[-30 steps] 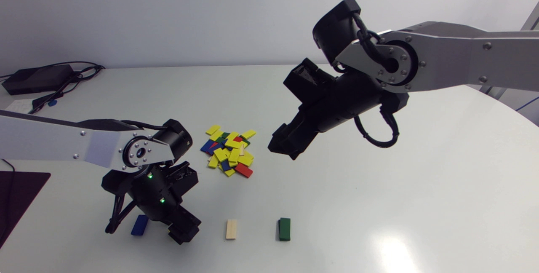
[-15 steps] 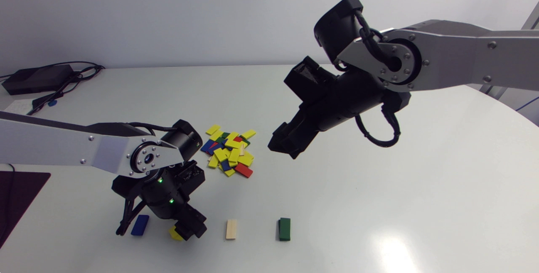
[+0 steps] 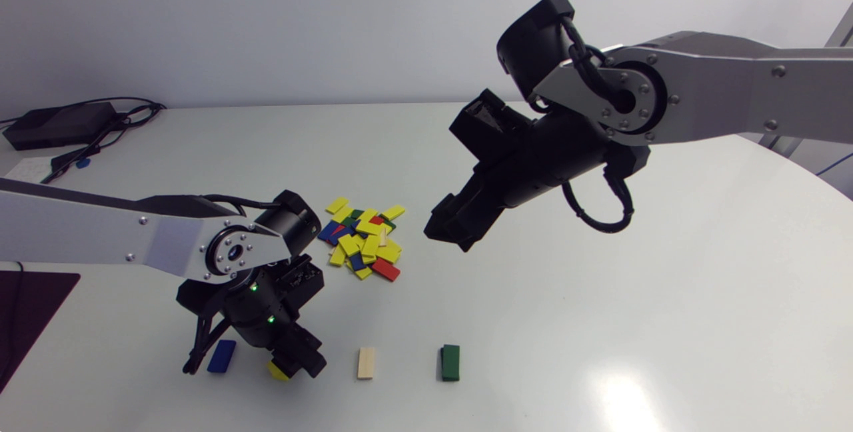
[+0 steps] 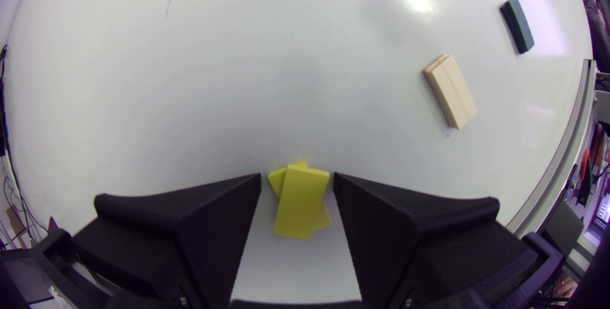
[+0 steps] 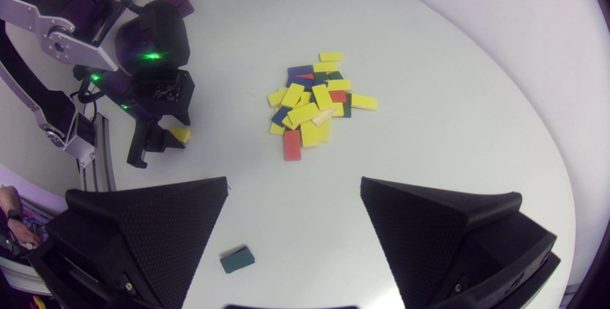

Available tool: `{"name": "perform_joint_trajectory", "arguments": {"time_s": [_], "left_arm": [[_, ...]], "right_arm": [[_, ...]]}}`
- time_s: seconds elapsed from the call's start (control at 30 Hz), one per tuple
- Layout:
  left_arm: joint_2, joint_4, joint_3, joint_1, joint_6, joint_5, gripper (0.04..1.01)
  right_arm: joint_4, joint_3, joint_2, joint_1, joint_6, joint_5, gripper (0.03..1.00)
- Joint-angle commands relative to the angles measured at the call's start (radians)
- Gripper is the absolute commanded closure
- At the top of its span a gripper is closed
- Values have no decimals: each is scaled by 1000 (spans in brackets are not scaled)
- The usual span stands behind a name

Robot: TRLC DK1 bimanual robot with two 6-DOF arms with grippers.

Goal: Take domino bricks one by one from the mixed stack on the table and place each onto the existing stack of the same color.

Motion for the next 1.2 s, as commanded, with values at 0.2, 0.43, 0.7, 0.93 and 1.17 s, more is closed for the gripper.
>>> {"name": "perform_joint_trajectory", "arguments": {"time_s": [0.2,0.43,0.7,0.93,1.17], "left_arm": [[-11,-19,-32,28,-32,-21,620],[-16,-19,-31,38,-37,-21,677],[-22,-28,-22,40,-40,-21,730],[-20,-29,-12,29,-46,-21,789],[6,-23,9,28,-83,-43,790]], "right_arm": [[8,-21,-6,-8,-21,-10,57],[8,-24,-3,-8,-29,-11,59],[6,-22,-3,-11,-35,-13,62],[6,-27,0,-15,-41,-19,62],[8,-28,7,-23,-47,-30,62]]}}
